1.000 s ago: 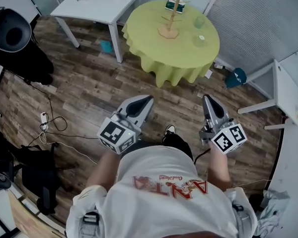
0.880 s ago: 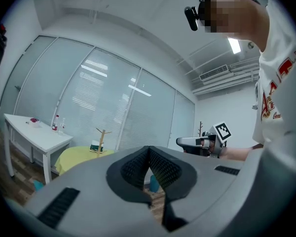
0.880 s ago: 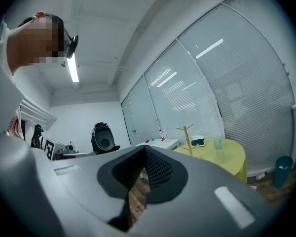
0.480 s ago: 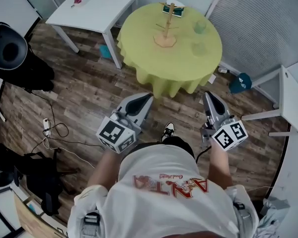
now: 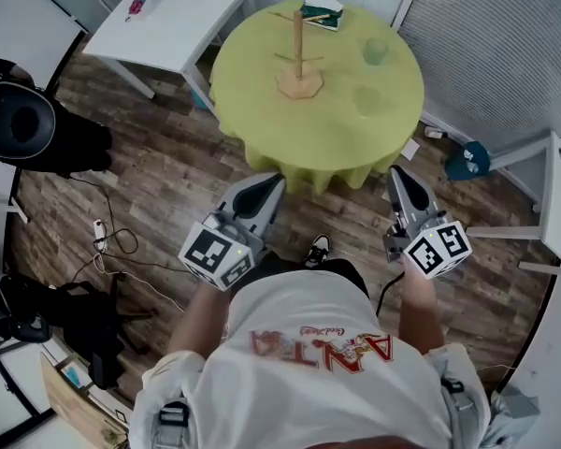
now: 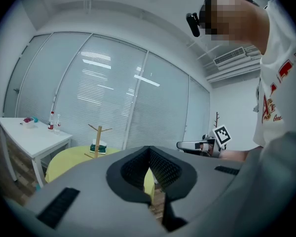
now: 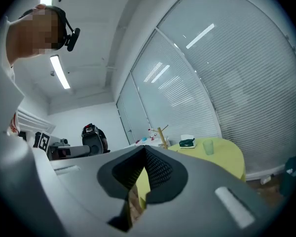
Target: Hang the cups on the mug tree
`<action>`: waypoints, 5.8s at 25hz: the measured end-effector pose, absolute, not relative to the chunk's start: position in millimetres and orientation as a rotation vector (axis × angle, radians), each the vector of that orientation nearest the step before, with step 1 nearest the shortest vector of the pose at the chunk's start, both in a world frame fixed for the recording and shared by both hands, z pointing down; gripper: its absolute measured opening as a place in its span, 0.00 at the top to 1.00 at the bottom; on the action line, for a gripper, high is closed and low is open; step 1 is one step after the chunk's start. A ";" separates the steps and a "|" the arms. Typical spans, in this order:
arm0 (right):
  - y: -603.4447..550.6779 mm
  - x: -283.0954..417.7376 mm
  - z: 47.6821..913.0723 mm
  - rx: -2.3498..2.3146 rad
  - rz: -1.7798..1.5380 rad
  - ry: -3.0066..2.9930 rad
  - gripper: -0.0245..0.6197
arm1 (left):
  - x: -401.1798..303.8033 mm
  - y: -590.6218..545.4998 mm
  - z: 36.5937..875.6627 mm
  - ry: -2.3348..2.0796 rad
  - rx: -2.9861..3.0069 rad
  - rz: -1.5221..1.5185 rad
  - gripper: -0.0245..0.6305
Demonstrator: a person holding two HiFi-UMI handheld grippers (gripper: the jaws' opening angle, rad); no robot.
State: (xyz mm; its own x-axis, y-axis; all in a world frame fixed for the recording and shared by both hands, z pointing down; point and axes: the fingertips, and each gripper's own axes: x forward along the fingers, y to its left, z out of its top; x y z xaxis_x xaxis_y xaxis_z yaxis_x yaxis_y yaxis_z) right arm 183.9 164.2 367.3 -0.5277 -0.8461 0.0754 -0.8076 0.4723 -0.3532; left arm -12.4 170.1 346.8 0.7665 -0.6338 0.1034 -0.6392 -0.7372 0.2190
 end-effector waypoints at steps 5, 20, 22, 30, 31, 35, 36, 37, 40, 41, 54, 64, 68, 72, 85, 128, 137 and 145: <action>136.4 203.4 379.7 -1.444 -0.583 2.584 0.96 | 9.8 149.2 352.9 -0.993 2.700 0.098 0.95; 32.0 207.1 384.6 -1.691 -0.557 2.494 0.96 | 5.8 9.1 360.3 -0.815 2.764 0.026 0.95; 8.8 198.2 383.1 -1.735 -0.548 2.492 0.96 | -5.9 -17.8 358.3 -0.795 2.774 0.013 0.95; -49.3 183.5 393.2 -1.960 -0.547 2.460 0.95 | -37.7 -85.0 369.6 -0.710 2.744 0.023 0.95; -53.2 184.9 398.2 -1.980 -0.563 2.466 0.95 | -38.4 -88.7 371.6 -0.708 2.733 0.025 0.95; -67.9 196.5 418.0 -2.056 -0.615 2.532 0.82 | -33.4 -96.8 381.0 -0.703 2.708 0.038 0.95; -72.9 200.7 424.3 -2.060 -0.641 2.546 0.77 | -31.1 -99.3 382.8 -0.709 2.706 0.042 0.95; -78.1 204.8 431.2 -2.056 -0.672 2.562 0.75 | -28.7 -102.4 383.7 -0.720 2.701 0.047 0.95; -91.6 216.8 453.7 -2.046 -0.753 2.637 0.67 | -19.5 -109.9 383.3 -0.773 2.680 0.061 0.95; -94.5 221.1 463.4 -2.049 -0.781 2.676 0.64 | -15.3 -110.4 382.8 -0.792 2.672 0.064 0.95; -119.1 247.5 644.6 -1.975 -1.256 3.201 0.38 | 11.4 -108.9 398.4 -0.988 2.551 0.128 0.95; -140.7 249.7 697.9 -1.958 -1.387 3.212 0.43 | 2.3 -117.4 402.2 -1.056 2.509 0.131 0.95; -144.8 244.0 692.4 -1.920 -1.361 3.215 0.45 | -3.0 -123.7 401.9 -1.062 2.504 0.126 0.95; -158.0 238.3 664.0 -1.898 -1.265 3.120 0.45 | -5.7 -129.0 403.0 -1.056 2.505 0.123 0.95; -225.2 201.0 562.0 -1.341 -1.464 2.442 0.45 | -28.8 -129.5 406.5 -1.077 2.473 0.109 0.95; -211.0 192.2 549.7 -1.403 -1.326 2.509 0.39 | -28.7 -134.3 396.9 -0.980 2.511 0.048 0.95; -161.6 203.9 458.9 -1.616 -0.905 2.514 0.76 | -9.3 -140.9 378.4 -0.855 2.617 -0.002 0.95; -132.8 186.5 368.4 -1.610 -0.589 2.500 0.96 | -0.4 -137.5 347.8 -0.769 2.704 -0.041 0.95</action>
